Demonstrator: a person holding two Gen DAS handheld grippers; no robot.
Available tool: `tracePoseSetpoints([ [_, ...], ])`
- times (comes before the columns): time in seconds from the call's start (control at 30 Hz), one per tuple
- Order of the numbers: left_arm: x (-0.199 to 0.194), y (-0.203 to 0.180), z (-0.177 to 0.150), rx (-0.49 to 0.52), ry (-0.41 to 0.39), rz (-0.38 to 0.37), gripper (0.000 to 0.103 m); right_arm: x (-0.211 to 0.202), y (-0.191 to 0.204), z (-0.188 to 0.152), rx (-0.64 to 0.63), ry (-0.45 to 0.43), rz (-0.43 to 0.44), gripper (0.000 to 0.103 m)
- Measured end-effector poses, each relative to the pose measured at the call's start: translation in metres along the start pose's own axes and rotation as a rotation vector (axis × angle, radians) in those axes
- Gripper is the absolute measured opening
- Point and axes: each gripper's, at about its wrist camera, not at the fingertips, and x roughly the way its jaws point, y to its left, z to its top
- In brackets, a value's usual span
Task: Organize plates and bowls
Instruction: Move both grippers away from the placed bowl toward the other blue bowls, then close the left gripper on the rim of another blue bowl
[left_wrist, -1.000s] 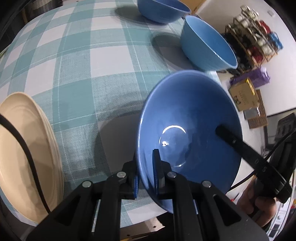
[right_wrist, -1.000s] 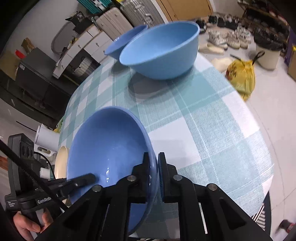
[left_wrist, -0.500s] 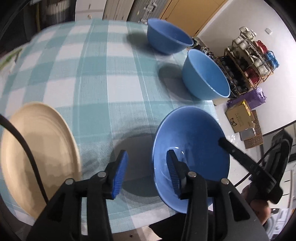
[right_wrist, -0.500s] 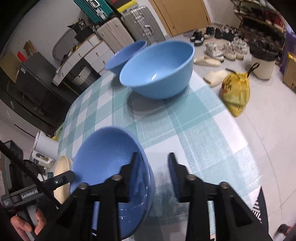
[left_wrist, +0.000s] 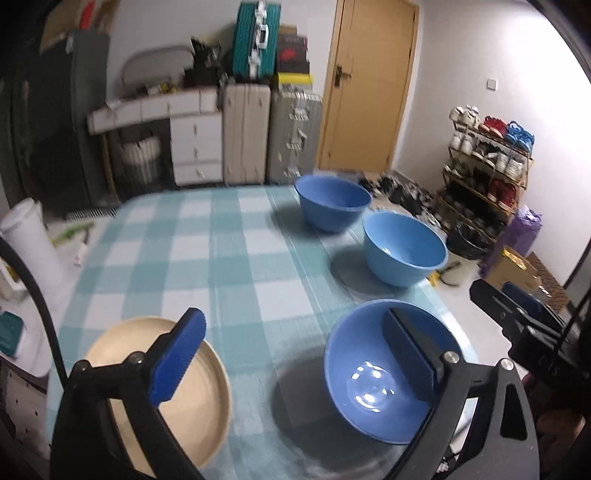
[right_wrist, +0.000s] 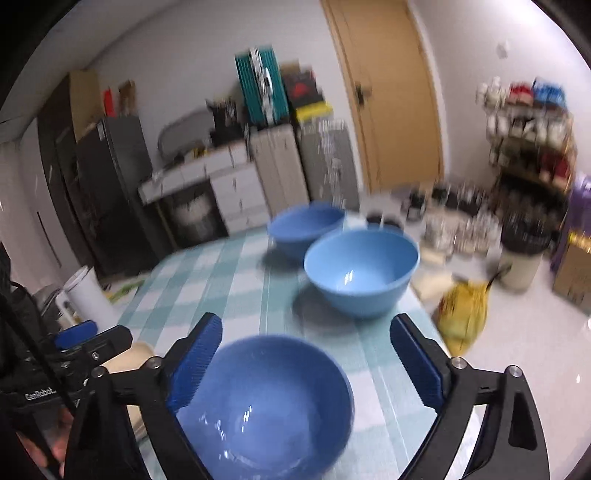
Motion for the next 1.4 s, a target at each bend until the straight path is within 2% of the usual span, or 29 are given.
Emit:
tracePoseSetpoints([
  [0.07, 0.0, 0.003, -0.006, 0.001, -0.041, 0.02, 0.097, -0.004, 0.001, -0.014, 0.008, -0.066, 0.031, 0.096],
  [0.17, 0.001, 0.01, -0.02, -0.021, -0.096, 0.064, 0.097, -0.001, -0.001, -0.021, 0.008, -0.035, 0.03, 0.097],
  [0.2, 0.005, 0.011, -0.022, -0.027, -0.091, 0.082, 0.097, -0.002, -0.002, -0.021, 0.015, -0.034, 0.044, 0.097],
  [0.3, 0.019, 0.012, -0.024, -0.012, -0.054, 0.067, 0.097, 0.005, -0.005, -0.022, 0.039, -0.014, 0.042, 0.098],
  [0.4, 0.021, 0.013, -0.024, 0.014, -0.088, 0.08, 0.097, 0.01, -0.008, -0.023, 0.066, 0.017, 0.061, 0.098],
  [0.8, 0.022, 0.005, -0.025, 0.025, -0.076, 0.076, 0.097, 0.008, -0.013, -0.027, 0.112, 0.039, 0.073, 0.098],
  [0.9, 0.025, 0.009, -0.017, 0.02, -0.058, 0.065, 0.097, 0.007, -0.023, -0.025, 0.15, 0.025, 0.056, 0.098],
  [1.03, 0.025, 0.01, 0.014, 0.043, -0.047, 0.061, 0.097, 0.008, -0.047, -0.021, 0.257, 0.026, 0.036, 0.098],
  [1.13, 0.037, -0.005, 0.047, 0.126, 0.006, 0.045, 0.097, 0.008, -0.069, -0.022, 0.376, 0.037, 0.043, 0.098],
  [1.23, 0.063, -0.031, 0.074, 0.258, 0.071, 0.045, 0.097, 0.016, -0.083, -0.027, 0.418, 0.102, 0.031, 0.098],
  [1.3, 0.084, -0.044, 0.086, 0.291, 0.131, 0.011, 0.097, 0.02, -0.091, -0.029, 0.433, 0.128, 0.024, 0.098],
  [1.4, 0.123, -0.054, 0.102, 0.268, 0.24, -0.005, 0.097, 0.019, -0.106, -0.028, 0.474, 0.113, 0.015, 0.098],
])
